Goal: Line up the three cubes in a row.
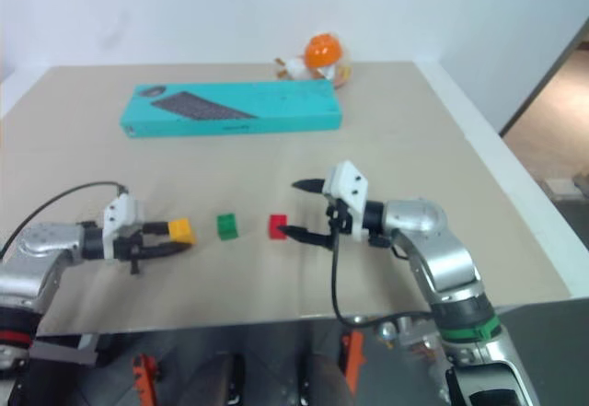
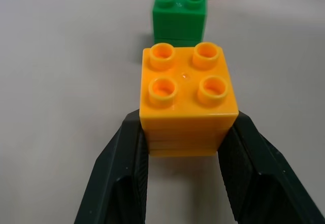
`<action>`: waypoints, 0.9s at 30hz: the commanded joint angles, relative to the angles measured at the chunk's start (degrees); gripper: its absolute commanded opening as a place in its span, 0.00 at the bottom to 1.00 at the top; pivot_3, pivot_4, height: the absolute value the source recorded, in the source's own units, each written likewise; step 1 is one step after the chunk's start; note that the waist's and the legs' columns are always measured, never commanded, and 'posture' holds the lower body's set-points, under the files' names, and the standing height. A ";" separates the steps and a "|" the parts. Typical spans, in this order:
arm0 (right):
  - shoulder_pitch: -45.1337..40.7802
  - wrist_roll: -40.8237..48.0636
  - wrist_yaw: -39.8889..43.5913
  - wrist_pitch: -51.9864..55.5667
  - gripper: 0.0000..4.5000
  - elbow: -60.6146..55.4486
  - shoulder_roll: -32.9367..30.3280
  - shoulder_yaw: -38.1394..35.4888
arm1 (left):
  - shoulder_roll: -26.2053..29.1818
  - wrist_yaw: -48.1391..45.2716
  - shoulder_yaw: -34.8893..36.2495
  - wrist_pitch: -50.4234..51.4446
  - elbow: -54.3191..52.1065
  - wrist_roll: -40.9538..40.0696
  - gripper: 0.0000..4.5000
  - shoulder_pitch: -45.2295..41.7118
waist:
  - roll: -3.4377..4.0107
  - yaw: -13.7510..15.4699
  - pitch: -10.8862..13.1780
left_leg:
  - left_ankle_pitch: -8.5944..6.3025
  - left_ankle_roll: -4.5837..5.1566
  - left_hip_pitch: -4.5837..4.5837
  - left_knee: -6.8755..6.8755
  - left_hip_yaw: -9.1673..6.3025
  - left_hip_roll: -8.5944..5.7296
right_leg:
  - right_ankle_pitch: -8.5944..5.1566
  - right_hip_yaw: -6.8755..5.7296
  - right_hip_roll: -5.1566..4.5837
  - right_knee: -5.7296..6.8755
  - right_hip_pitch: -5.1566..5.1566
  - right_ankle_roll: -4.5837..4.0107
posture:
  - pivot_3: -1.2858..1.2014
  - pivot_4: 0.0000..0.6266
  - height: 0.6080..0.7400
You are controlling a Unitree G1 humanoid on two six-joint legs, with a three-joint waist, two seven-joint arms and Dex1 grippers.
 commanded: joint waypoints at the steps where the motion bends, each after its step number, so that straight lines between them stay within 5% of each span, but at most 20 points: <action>1: 1.00 0.13 -0.26 -0.42 1.00 -3.34 -1.12 -0.95 | 0.13 -2.23 -1.05 -3.31 4.40 1.74 0.30 -3.91 | 0.00 0.00 0.00 | 0.00 0.00 -0.01 0.00 0.00 0.00 | 0.06 0.00 0.00 0.00 0.00 0.11 | 0.52 0.24 1.00; 21: 2.18 0.88 -1.78 0.58 1.00 -5.23 -1.84 -1.34 | 0.64 -7.19 -3.82 -12.06 15.98 7.92 0.30 -10.30 | 0.00 -0.01 -0.01 | 0.00 0.00 -0.06 0.03 -0.02 0.01 | 0.06 -0.02 0.04 0.01 -0.05 0.13 | 0.52 0.24 1.00; 23: 1.98 0.83 -1.64 0.55 1.00 -4.98 -1.82 -1.27 | 0.76 -7.05 -4.01 -12.98 16.66 8.60 0.53 -10.78 | -0.01 -0.01 -0.01 | 0.00 0.01 -0.04 0.04 -0.02 0.01 | 0.07 -0.02 0.03 0.01 -0.02 0.14 | 0.52 0.24 1.00; 24: 1.92 0.78 -1.54 0.48 1.00 -4.82 -1.82 -1.22 | 0.82 -6.87 -4.05 -13.51 16.95 8.91 0.54 -11.01 | -0.02 -0.01 -0.02 | 0.01 0.01 -0.03 0.05 -0.02 0.01 | 0.07 -0.02 0.03 0.01 -0.01 0.13 | 0.52 0.24 1.00; 26: 1.91 0.70 -1.33 0.28 1.00 -4.49 -1.83 -1.17 | 1.10 -6.79 -3.69 -13.26 16.82 8.68 0.77 -11.41 | -0.02 -0.06 -0.02 | 0.01 0.01 -0.03 0.06 0.01 0.01 | 0.08 0.02 0.03 0.01 -0.02 0.15 | 0.52 0.24 1.00; 27: 1.92 0.69 -1.24 0.20 1.00 -4.39 -1.83 -1.16 | 1.29 -6.82 -3.40 -12.77 16.46 8.34 0.80 -11.51 | -0.02 -0.10 -0.02 | 0.00 0.01 -0.04 0.06 0.02 0.01 | 0.08 0.03 0.03 0.01 -0.02 0.15 | 0.52 0.24 1.00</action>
